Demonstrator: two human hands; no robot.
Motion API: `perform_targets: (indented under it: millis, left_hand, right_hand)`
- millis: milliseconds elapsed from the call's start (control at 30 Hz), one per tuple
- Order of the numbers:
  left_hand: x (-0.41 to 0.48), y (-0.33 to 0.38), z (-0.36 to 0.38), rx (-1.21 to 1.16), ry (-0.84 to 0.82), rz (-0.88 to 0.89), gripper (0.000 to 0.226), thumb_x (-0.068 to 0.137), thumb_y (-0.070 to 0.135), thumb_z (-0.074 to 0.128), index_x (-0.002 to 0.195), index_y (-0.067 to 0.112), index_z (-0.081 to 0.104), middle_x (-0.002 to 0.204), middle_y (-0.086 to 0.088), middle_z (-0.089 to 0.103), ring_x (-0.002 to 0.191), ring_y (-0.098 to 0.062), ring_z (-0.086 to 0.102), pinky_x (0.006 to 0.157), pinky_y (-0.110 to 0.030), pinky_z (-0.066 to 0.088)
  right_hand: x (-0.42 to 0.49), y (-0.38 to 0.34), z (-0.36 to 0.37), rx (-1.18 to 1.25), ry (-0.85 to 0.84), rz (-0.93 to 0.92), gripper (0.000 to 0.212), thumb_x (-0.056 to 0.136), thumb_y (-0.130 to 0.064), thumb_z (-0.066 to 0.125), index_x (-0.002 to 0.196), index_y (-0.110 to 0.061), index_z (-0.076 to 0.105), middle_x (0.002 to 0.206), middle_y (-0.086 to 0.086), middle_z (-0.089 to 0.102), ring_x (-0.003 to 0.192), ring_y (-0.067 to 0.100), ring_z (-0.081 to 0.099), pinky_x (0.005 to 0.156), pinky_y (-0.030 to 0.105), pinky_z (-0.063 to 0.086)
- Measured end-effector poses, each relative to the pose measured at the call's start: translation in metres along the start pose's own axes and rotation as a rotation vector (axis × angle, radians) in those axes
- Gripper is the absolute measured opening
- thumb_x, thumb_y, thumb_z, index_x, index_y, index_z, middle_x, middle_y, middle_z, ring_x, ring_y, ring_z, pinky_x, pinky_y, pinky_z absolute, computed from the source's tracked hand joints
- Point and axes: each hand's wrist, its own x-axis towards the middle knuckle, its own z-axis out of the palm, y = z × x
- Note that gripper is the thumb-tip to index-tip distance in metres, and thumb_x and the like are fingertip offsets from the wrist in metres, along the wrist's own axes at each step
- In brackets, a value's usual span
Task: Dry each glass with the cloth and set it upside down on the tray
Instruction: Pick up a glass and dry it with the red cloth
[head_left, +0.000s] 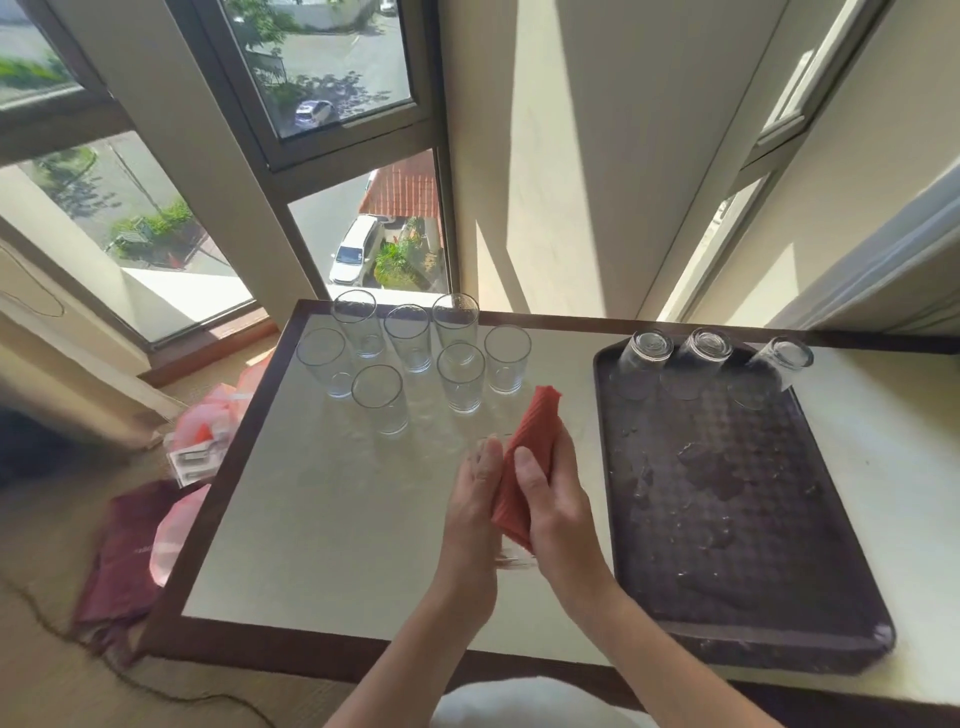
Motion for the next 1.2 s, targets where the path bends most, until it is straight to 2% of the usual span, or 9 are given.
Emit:
perform_targets:
  millis: [100,167,300,433,567,700,933,1100,1200]
  left_hand:
    - [0.003,0.009,0.001,0.032,0.000,0.045,0.076,0.075,0.070,0.061,0.125,0.012,0.061,0.119,-0.021,0.066,0.106,-0.026,0.069,0.096,-0.042,0.054]
    - [0.004,0.014,0.004,0.027,0.027,0.045,0.084,0.075,0.072,0.065,0.138,0.018,0.050,0.125,-0.013,0.068,0.113,-0.024,0.068,0.105,-0.050,0.049]
    - [0.002,0.013,0.006,0.056,-0.015,0.027,0.062,0.085,0.064,0.062,0.131,0.023,0.055,0.112,-0.004,0.075,0.108,-0.022,0.070,0.105,-0.055,0.047]
    - [0.003,0.010,0.002,0.080,-0.065,0.013,0.075,0.074,0.065,0.068,0.134,0.021,0.056,0.132,-0.013,0.063,0.119,-0.025,0.065,0.103,-0.043,0.050]
    - [0.007,0.010,0.002,0.131,-0.054,0.060,0.075,0.075,0.060,0.069,0.134,0.017,0.055,0.125,-0.009,0.067,0.108,-0.017,0.070,0.086,-0.027,0.056]
    - [-0.002,0.010,0.006,0.119,-0.048,0.094,0.046,0.092,0.045,0.062,0.127,0.016,0.060,0.115,-0.005,0.072,0.103,-0.011,0.071,0.075,-0.014,0.054]
    - [0.003,0.026,0.001,0.039,-0.006,0.141,0.034,0.089,0.044,0.068,0.092,0.010,0.066,0.078,0.000,0.067,0.076,-0.015,0.067,0.066,-0.021,0.051]
    - [0.000,0.018,0.001,0.091,0.043,0.115,0.043,0.083,0.049,0.065,0.106,0.013,0.070,0.094,-0.011,0.074,0.093,-0.025,0.072,0.077,-0.034,0.054]
    - [-0.001,0.018,-0.001,0.089,-0.019,0.078,0.040,0.080,0.041,0.065,0.107,0.011,0.073,0.096,-0.017,0.074,0.090,-0.017,0.072,0.070,-0.020,0.053]
  right_hand:
    - [-0.020,0.002,0.002,-0.068,0.003,-0.055,0.069,0.089,-0.052,0.054,0.150,-0.044,0.024,0.132,-0.016,0.061,0.119,0.004,0.060,0.099,0.031,0.051]
    - [-0.015,-0.004,-0.002,0.008,0.019,-0.041,0.065,0.090,-0.047,0.054,0.149,-0.037,0.030,0.118,-0.014,0.069,0.110,0.009,0.067,0.093,0.032,0.054]
    - [0.009,-0.022,-0.007,0.151,0.014,0.107,0.053,0.093,-0.054,0.045,0.137,-0.025,0.048,0.117,0.003,0.069,0.108,0.021,0.069,0.099,0.046,0.052]
    - [-0.017,-0.015,-0.002,-0.019,0.021,0.062,0.065,0.089,-0.067,0.044,0.146,-0.037,0.034,0.127,-0.014,0.064,0.117,0.006,0.063,0.100,0.026,0.051]
    - [-0.018,-0.014,-0.008,0.078,0.007,0.097,0.061,0.091,-0.066,0.044,0.142,-0.032,0.044,0.125,-0.005,0.068,0.112,0.013,0.067,0.098,0.041,0.054]
    - [0.007,-0.029,-0.009,0.308,0.012,0.228,0.052,0.097,-0.058,0.041,0.102,-0.018,0.074,0.103,0.020,0.073,0.096,0.033,0.069,0.097,0.058,0.048]
    - [-0.016,-0.012,0.015,0.091,-0.025,0.073,0.056,0.092,-0.058,0.051,0.142,-0.033,0.043,0.126,-0.006,0.068,0.113,0.008,0.066,0.097,0.032,0.053]
    - [0.010,-0.027,0.002,0.242,-0.012,0.228,0.054,0.095,-0.052,0.041,0.115,-0.009,0.066,0.102,0.015,0.075,0.091,0.023,0.074,0.076,0.029,0.059]
    - [0.003,-0.024,0.005,0.117,0.001,0.223,0.057,0.090,-0.067,0.041,0.115,-0.022,0.065,0.100,0.009,0.075,0.092,0.022,0.073,0.085,0.037,0.057]
